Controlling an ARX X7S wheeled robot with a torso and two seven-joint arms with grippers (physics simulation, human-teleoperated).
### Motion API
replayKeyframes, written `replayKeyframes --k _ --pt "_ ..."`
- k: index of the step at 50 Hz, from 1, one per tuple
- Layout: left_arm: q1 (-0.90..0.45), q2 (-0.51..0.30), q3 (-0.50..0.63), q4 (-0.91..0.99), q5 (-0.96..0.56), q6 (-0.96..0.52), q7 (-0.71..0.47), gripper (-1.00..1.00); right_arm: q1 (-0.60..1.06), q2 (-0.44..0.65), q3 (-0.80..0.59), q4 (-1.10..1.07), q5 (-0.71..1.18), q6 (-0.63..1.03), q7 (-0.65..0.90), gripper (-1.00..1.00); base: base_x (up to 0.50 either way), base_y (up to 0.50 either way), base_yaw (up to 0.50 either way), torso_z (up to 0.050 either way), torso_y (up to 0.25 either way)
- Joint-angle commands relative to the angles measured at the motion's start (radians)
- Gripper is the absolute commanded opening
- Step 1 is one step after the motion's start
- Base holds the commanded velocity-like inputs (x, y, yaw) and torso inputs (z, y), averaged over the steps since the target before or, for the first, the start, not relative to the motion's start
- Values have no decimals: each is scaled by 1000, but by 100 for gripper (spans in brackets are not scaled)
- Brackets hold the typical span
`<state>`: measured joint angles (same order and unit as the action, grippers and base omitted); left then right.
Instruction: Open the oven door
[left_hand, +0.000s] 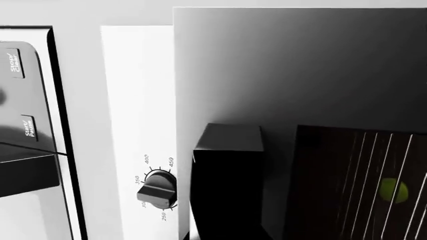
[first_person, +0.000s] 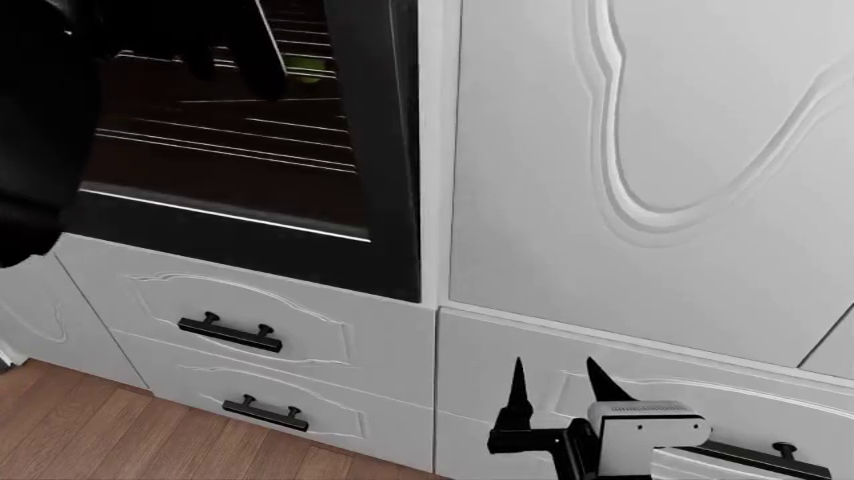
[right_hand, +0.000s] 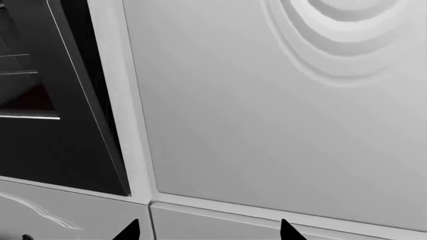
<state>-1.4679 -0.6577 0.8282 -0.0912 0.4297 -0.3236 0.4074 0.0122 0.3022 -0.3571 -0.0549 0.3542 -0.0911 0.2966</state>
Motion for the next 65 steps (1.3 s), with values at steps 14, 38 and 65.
replayKeyframes --k 14,38,65 --pt "-3 -54 -87 232 11 -35 -50 -100 2 3 -8 5 1 -5 7 100 0 -1 -1 1 6" --pt "42 -126 -106 350 16 -58 -25 -100 6 6 -16 10 1 -7 11 100 0 0 0 1 6" --pt "131 -226 -172 510 16 -108 -51 -100 6 10 -25 8 3 -9 17 100 0 0 -1 2 6"
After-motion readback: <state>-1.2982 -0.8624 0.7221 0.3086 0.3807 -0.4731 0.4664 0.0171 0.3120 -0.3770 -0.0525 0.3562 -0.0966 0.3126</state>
